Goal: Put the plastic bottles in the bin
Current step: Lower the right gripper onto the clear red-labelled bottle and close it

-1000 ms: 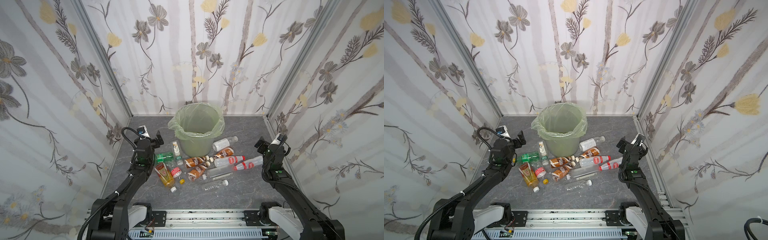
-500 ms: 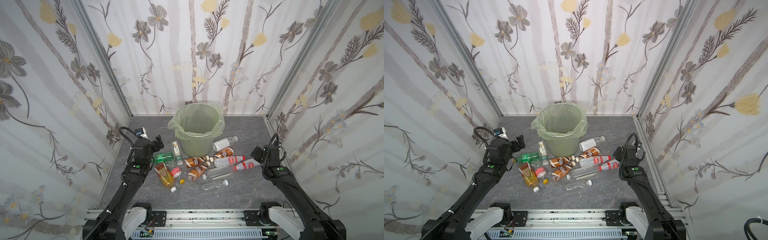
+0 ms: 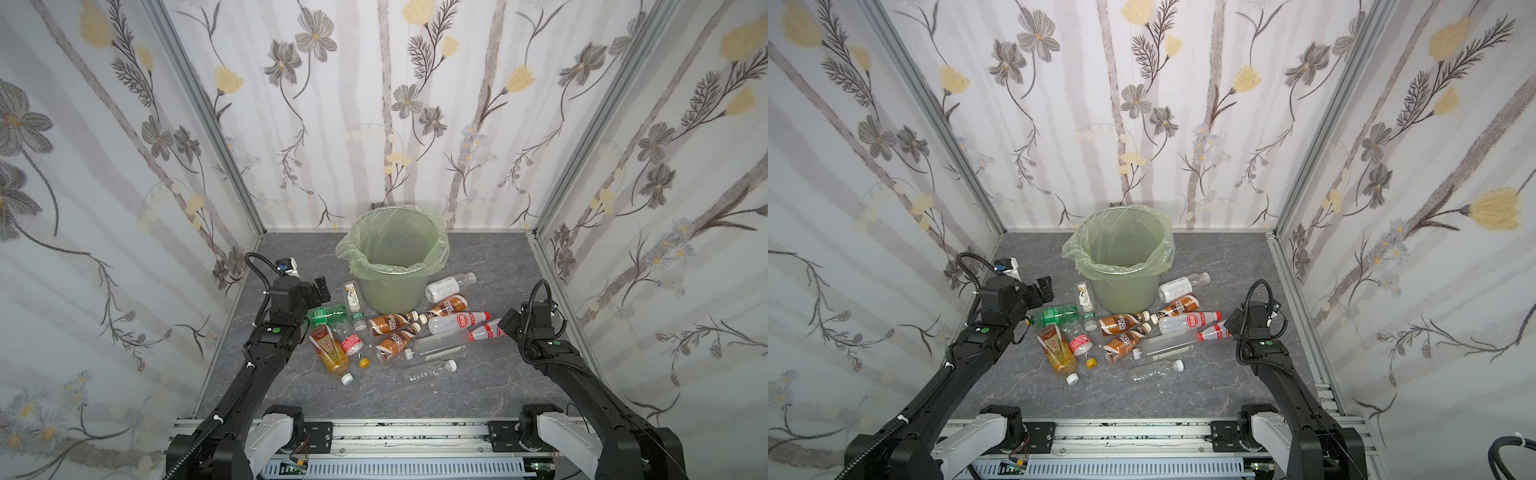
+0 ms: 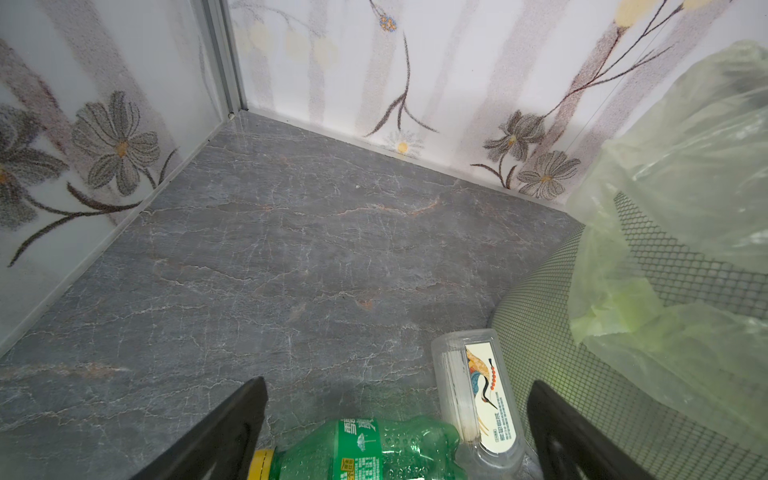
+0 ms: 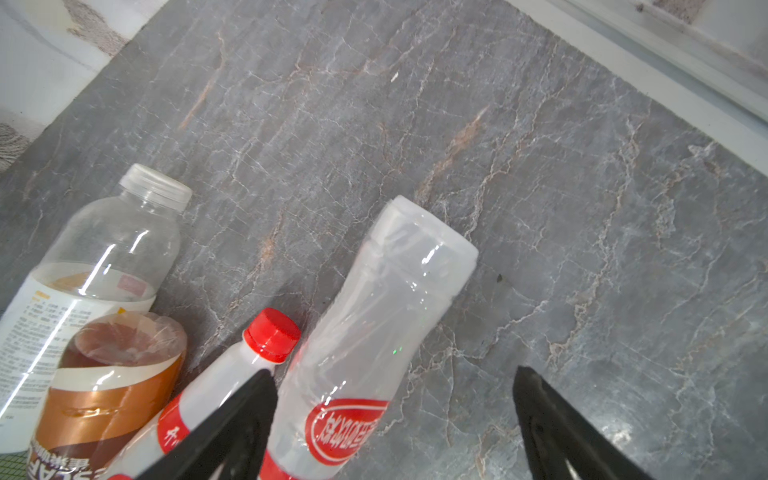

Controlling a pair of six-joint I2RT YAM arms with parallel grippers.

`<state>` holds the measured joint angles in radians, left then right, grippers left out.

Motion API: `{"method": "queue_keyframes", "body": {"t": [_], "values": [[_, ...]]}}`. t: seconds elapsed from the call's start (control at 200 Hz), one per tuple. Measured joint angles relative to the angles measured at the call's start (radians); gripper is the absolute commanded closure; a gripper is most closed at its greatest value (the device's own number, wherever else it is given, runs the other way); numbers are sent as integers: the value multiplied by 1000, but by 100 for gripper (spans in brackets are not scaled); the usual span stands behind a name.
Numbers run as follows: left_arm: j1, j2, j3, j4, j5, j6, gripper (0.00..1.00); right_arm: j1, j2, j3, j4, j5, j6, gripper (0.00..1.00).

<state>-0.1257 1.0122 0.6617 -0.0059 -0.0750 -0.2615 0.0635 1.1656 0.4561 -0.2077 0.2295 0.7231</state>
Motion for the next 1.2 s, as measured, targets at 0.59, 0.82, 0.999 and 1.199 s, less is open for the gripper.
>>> {"method": "queue_keyframes", "body": {"t": [0.59,0.82,0.999,1.199], "values": [[0,-19,0,-10,43,1,0,-26,143,-18,155,-77,34,20],[0,-32,0,-12,50,1,0,-31,209,-18,196,-93,39,22],[0,-33,0,-13,53,1,0,-40,258,-11,215,-106,43,29],[0,-33,0,-13,65,1,0,-51,301,12,213,-130,32,36]]}}
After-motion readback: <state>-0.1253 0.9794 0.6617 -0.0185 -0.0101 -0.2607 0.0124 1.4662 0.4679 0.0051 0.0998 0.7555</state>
